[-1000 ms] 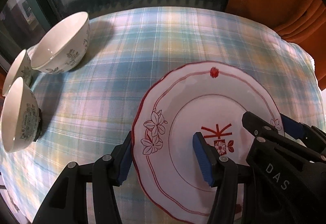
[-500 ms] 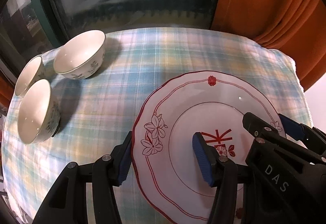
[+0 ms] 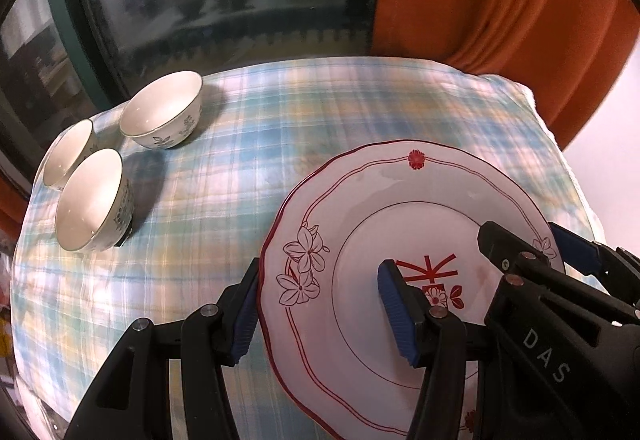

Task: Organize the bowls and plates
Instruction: 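Lift and carry the red-patterned plate over the yellow-flower plate stack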

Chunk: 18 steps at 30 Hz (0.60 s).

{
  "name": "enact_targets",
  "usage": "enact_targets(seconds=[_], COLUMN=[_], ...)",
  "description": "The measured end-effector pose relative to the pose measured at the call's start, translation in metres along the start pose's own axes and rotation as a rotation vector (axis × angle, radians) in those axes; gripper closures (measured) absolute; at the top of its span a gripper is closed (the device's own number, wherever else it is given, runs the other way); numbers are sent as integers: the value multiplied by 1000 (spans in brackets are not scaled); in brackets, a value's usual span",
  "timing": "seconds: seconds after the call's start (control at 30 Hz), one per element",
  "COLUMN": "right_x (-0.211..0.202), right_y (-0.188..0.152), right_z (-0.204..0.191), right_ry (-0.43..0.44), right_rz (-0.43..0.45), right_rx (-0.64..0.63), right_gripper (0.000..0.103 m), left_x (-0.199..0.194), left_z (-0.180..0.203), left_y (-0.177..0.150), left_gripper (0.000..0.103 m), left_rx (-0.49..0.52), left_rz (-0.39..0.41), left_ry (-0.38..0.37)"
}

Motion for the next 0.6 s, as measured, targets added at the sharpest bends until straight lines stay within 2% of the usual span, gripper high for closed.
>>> enact_targets(seconds=[0.3,0.6], right_x=[-18,-22], right_y=[-29,-42], right_z=[32,72], right_ry=[-20,-15], right_rz=[-3,-36], right_rx=[24,-8], right_gripper=[43,43], left_x=[-11,-9], left_z=[35,75], left_y=[-21,-35], left_gripper=[46,46], left_rx=[41,11], left_rz=[-13,-47], left_ry=[-7,-3])
Point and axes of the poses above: each gripper's, at about its wrist camera, not at the fingertips, and x roughly the way its jaws point, z to its right, y to its top, the point moved 7 cm from there along x, roughly the way its jaws point, and after that the axes turned 12 degrees about x, right-handed, at the moved point
